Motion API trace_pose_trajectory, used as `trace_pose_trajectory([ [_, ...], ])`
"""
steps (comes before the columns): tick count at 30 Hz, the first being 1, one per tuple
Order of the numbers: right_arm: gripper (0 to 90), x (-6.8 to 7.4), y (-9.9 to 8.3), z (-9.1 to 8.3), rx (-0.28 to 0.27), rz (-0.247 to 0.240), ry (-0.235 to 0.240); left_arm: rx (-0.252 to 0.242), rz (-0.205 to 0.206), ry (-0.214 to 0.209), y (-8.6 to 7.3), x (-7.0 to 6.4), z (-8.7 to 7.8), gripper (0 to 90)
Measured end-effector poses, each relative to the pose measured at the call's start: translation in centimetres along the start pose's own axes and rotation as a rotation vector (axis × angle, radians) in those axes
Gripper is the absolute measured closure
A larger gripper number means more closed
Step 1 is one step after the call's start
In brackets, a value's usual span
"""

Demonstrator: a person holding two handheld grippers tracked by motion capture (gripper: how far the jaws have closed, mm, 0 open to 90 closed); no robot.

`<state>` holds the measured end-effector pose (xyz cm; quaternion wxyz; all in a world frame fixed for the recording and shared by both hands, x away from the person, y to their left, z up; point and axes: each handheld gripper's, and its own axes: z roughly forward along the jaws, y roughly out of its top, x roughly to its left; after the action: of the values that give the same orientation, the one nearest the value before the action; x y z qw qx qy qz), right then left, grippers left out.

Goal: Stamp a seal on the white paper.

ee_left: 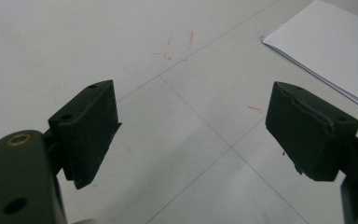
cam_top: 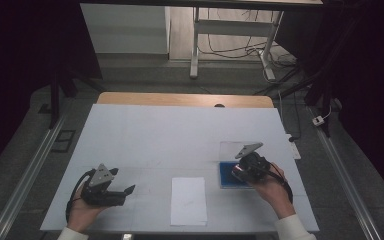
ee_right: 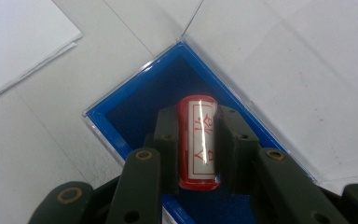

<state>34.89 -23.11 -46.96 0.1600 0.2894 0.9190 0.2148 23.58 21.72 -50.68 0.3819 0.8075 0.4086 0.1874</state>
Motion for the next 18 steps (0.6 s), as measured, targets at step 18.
trace_pose_trajectory([
  [18,70.4,-0.7,-0.3,-1.2,-0.086,0.003,0.011,-0.015,0.001,0.006,0.2,0.2,-0.4,17.3],
])
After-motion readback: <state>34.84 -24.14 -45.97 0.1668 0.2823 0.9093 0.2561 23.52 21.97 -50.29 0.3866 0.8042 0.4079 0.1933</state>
